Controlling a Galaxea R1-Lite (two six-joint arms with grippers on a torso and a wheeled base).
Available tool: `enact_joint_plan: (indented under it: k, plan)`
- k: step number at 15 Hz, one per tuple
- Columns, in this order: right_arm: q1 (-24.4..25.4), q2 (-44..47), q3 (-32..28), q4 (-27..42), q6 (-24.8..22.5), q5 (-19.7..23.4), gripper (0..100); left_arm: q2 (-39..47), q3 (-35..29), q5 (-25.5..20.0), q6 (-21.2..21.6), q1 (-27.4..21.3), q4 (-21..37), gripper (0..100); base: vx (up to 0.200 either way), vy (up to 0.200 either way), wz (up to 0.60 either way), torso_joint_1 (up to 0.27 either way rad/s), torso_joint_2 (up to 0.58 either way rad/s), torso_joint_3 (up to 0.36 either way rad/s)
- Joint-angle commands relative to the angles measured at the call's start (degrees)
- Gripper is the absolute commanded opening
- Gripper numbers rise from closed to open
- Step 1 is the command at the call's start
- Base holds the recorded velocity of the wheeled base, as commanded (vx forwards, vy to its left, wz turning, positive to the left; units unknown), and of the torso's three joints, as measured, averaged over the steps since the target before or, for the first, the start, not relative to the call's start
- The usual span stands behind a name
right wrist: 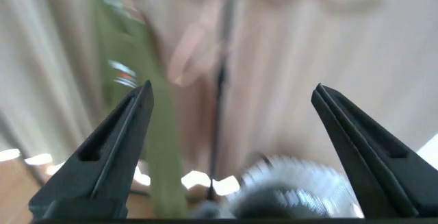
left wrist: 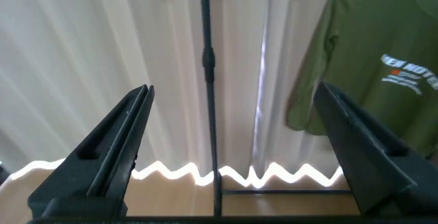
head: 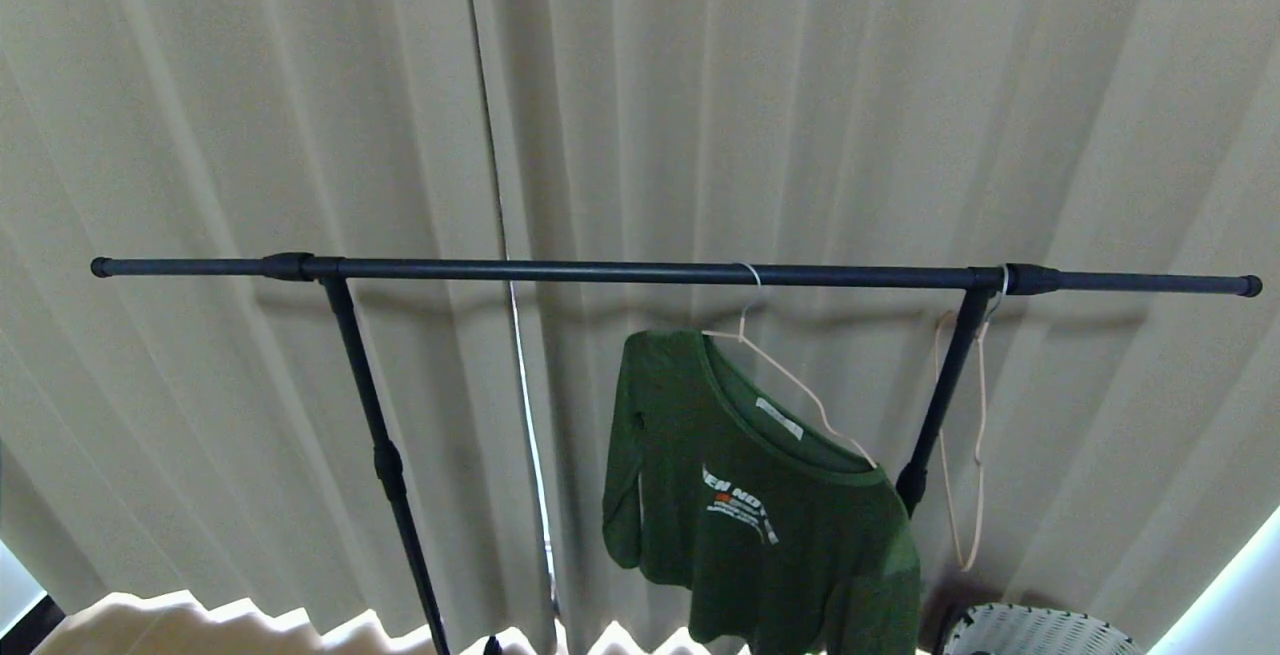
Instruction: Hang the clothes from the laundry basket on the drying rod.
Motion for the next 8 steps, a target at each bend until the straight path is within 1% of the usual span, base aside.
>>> enact_joint_plan:
  k: [1, 3, 4, 7, 8]
  plan:
    - [-0.24, -1.21, 0.28, -0.12, -0.24, 0.72, 100, -2.32, 0.13, 0.3, -0.49, -0.85, -0.02, 100, 0.0, 0.0, 0.0, 0.0, 0.0, 0.0]
    - [-0.24, -1.21, 0.37, -0.12, 0.37, 0.98, 100, -2.41, 0.13, 0.3, -1.55, -0.85, -0.2, 100, 0.0, 0.0, 0.0, 0.0, 0.0, 0.0]
    - [-0.33, -1.21, 0.28, -0.12, 1.25, 0.98, 100, -2.5, 0.13, 0.3, -1.37, -0.85, -0.28, 100, 0.0, 0.0, 0.0, 0.0, 0.0, 0.0]
    - [-0.33, -1.21, 0.28, -0.12, 1.52, 0.89, 100, -2.5, 0.13, 0.47, -2.34, -0.85, -0.28, 100, 0.0, 0.0, 0.0, 0.0, 0.0, 0.0]
    - [-0.33, -1.21, 0.28, -0.12, 1.52, 0.89, 100, -2.5, 0.13, 0.38, -2.34, -0.85, -0.28, 100, -0.2, 0.0, 0.0, 0.007, 0.01, -0.007]
